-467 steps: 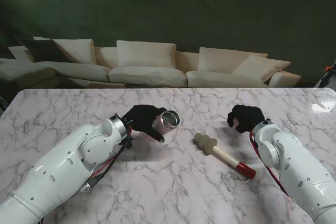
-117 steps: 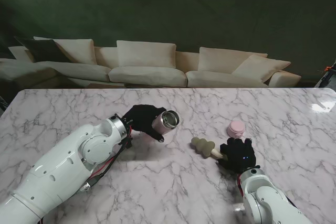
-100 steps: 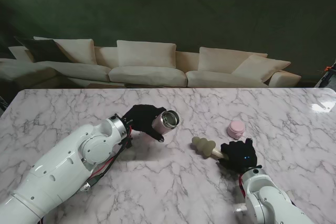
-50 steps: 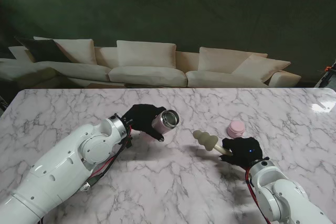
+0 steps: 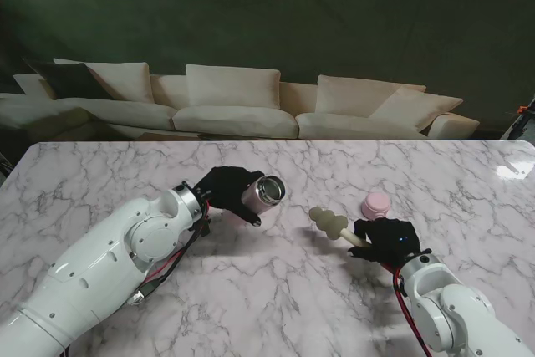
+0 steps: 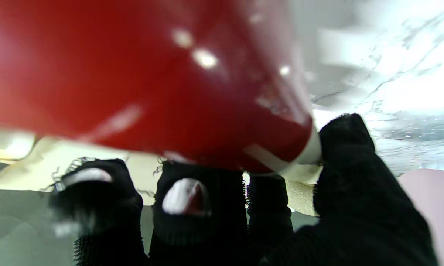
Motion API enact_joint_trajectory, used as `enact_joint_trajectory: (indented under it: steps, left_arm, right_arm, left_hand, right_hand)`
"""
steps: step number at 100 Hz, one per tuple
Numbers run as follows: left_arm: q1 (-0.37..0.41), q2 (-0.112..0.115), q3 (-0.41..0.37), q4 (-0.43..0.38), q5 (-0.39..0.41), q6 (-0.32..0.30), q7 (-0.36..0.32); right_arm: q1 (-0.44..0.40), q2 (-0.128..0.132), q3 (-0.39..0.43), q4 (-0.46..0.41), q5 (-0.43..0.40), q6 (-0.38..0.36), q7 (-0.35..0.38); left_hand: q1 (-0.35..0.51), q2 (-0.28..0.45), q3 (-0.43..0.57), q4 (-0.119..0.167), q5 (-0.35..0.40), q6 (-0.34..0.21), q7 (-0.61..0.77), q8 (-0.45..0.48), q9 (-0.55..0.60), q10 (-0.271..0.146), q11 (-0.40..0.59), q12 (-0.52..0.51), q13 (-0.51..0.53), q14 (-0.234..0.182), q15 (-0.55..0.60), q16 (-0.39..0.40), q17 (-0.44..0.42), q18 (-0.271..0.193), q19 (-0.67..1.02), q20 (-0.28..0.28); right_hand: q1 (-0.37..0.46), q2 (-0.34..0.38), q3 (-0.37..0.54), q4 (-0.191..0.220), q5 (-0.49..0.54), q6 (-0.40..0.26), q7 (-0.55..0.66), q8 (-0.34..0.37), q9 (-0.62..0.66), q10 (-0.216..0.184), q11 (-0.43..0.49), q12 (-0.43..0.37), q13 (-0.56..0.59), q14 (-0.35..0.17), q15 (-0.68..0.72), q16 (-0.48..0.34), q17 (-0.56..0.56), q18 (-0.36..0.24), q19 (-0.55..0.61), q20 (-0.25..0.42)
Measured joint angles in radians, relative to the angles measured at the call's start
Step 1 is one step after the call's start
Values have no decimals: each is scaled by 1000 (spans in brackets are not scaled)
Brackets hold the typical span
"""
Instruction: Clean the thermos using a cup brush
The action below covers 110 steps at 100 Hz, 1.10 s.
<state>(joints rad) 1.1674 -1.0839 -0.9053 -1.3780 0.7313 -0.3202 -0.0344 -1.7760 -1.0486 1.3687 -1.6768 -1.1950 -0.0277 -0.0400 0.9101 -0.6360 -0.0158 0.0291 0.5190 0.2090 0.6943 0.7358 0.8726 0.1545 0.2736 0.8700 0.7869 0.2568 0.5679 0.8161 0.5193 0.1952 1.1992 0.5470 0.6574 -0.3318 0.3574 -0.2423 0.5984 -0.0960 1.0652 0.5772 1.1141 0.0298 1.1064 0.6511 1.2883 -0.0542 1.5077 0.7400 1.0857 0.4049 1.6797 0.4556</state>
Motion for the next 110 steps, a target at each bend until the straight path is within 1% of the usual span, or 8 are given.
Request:
enact_joint_trajectory:
  steps: [18,34,51,67,73,82,96,110]
  left_arm:
    - [-17,0,23,17,-6,0,-3]
    - [-25,-1,29,25,-12,1,-4]
    - [-30,-2,36,31,-15,0,-3]
    - [-32,-3,36,33,-16,-3,-2]
    - [-33,-4,37,34,-16,-4,0]
    - [-33,-4,37,36,-16,-6,3]
    - [-33,-5,37,36,-17,-7,5]
    - [-32,-5,35,36,-17,-8,5]
  right_arm:
    - [-7,2,54,-16,-19,-88,6]
    - [-11,5,70,-36,-5,-93,10]
    - [-6,9,65,-22,-57,-101,-46]
    - [-9,12,64,-25,-73,-96,-28]
    - [-11,12,63,-28,-79,-91,-26]
    - [-11,12,59,-31,-66,-78,-23]
    - [-5,7,45,-21,86,-66,-45]
    - [-1,-10,42,-12,162,-73,-70]
  left_hand:
    - [0,0,0,0,0,0,0,0,0,0,0,0,0,0,0,0,0,0,0,0]
    - [0,0,0,0,0,0,0,0,0,0,0,0,0,0,0,0,0,0,0,0]
    - [0,0,0,0,0,0,0,0,0,0,0,0,0,0,1,0,0,0,0,0]
    - [0,0,0,0,0,0,0,0,0,0,0,0,0,0,1,0,0,0,2,0]
    - [0,0,0,0,0,0,0,0,0,0,0,0,0,0,1,0,0,0,5,0]
    - [0,0,0,0,0,0,0,0,0,0,0,0,0,0,1,0,0,0,9,0]
    - [0,0,0,0,0,0,0,0,0,0,0,0,0,0,1,0,0,0,9,0]
    - [0,0,0,0,0,0,0,0,0,0,0,0,0,0,2,0,0,0,9,0]
  right_hand:
    - [-5,-20,23,0,2,0,13,-51,12,-6,1,30,10,-29,104,106,39,-122,108,136]
    - [-16,-21,45,-2,2,0,13,-65,14,-6,1,34,10,-27,86,99,43,-102,105,151]
    - [-16,-21,70,-3,1,-1,13,-39,-64,-8,-130,-1,-25,89,-344,-93,-155,-36,-17,88]
    - [-13,-20,108,-3,0,-2,-2,2,-311,-19,-250,-61,-305,99,-602,-101,-414,-81,-131,133]
    - [-13,-12,109,-3,-2,-2,-3,15,-331,-2,-322,-143,-373,145,-822,-213,-534,-21,-290,132]
    - [-8,-1,109,-3,-13,1,-3,48,-329,48,-422,-268,-433,243,-1109,-393,-641,44,-514,29]
    - [36,-1,109,-1,-38,25,-2,49,-79,81,-455,-322,-304,256,-1171,-458,-630,54,-592,-89]
    - [39,-1,92,-1,-39,25,62,49,1,100,-248,-265,-122,261,-1068,-453,-519,54,-567,-161]
